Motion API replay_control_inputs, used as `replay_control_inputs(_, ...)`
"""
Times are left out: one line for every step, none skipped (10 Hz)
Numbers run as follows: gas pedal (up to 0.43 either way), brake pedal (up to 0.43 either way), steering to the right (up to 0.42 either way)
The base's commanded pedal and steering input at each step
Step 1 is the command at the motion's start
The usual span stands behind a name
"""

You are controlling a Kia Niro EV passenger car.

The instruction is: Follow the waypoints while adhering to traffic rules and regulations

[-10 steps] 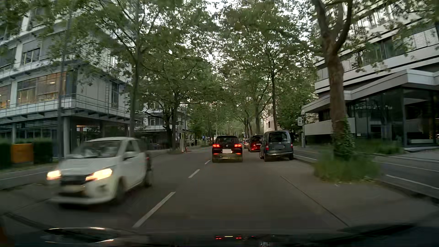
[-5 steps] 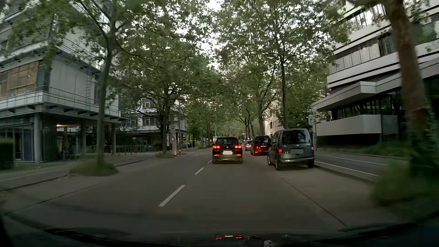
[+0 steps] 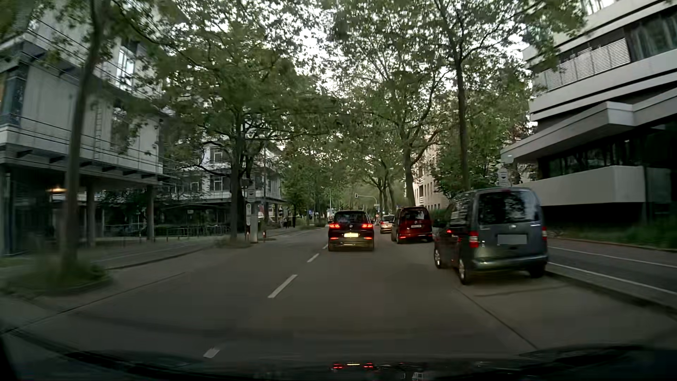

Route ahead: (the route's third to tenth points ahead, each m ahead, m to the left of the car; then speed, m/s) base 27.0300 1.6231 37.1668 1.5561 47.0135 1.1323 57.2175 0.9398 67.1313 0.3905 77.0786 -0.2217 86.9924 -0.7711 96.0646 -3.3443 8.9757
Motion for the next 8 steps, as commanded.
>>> replay_control_inputs(0.098,0.0,0.001)
replay_control_inputs(0.098,0.0,0.001)
replay_control_inputs(0.098,0.0,0.001)
replay_control_inputs(0.098,0.0,0.001)
replay_control_inputs(0.098,0.0,0.002)
replay_control_inputs(0.098,0.0,0.001)
replay_control_inputs(0.098,0.0,0.001)
replay_control_inputs(0.098,0.0,0.002)
